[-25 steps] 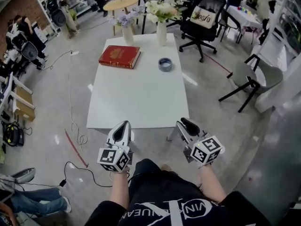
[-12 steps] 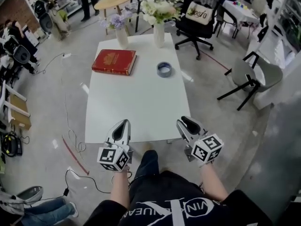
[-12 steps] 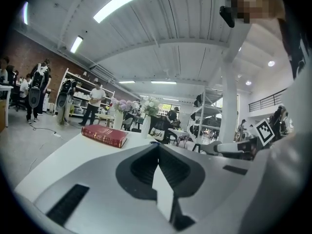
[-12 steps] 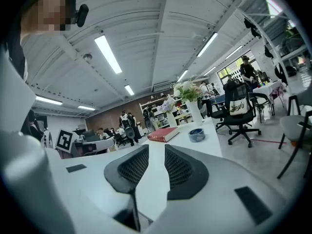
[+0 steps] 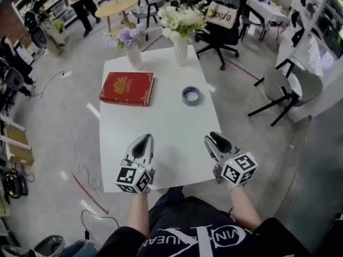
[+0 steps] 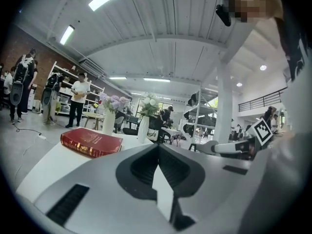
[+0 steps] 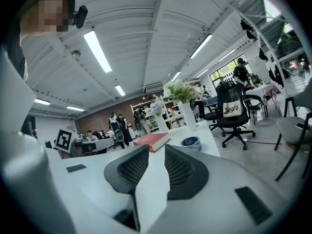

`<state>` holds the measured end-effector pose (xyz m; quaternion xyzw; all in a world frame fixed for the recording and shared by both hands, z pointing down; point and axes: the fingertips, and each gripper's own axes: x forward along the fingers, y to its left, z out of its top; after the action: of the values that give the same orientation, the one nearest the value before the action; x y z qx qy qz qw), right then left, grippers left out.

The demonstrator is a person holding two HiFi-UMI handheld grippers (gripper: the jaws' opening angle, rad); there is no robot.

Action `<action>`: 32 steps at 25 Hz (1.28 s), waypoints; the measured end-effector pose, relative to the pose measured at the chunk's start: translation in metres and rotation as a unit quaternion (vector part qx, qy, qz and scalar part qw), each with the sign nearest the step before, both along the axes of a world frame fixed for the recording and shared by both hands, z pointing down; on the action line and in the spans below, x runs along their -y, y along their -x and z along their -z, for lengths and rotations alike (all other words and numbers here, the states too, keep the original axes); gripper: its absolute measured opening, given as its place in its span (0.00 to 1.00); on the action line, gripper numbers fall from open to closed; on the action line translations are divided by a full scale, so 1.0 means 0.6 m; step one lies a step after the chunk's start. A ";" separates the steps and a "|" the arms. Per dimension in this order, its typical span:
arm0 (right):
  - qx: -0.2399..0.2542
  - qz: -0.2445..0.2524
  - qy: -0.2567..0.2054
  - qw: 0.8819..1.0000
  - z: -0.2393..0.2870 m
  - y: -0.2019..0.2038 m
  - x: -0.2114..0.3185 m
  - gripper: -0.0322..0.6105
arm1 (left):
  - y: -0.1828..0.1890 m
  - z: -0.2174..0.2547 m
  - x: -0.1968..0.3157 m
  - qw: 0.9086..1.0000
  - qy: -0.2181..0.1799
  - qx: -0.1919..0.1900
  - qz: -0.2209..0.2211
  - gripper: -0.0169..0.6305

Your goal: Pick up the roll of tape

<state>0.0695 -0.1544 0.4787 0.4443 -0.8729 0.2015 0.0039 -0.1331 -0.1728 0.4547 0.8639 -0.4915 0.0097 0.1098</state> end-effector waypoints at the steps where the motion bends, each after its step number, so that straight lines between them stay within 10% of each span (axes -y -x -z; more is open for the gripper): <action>1: 0.001 -0.004 0.001 1.000 -0.001 0.004 0.012 0.22 | 0.002 -0.001 0.015 1.000 0.000 -0.001 -0.005 0.03; 32: -0.040 -0.036 0.116 0.992 -0.103 -0.015 0.300 0.24 | -0.067 -0.088 0.238 0.997 0.059 -0.023 -0.054 0.03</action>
<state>0.0786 -0.3342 0.5402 0.4793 -0.8264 0.2838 0.0828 -0.0928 -0.3156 0.5074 0.8810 -0.4402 0.0245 0.1716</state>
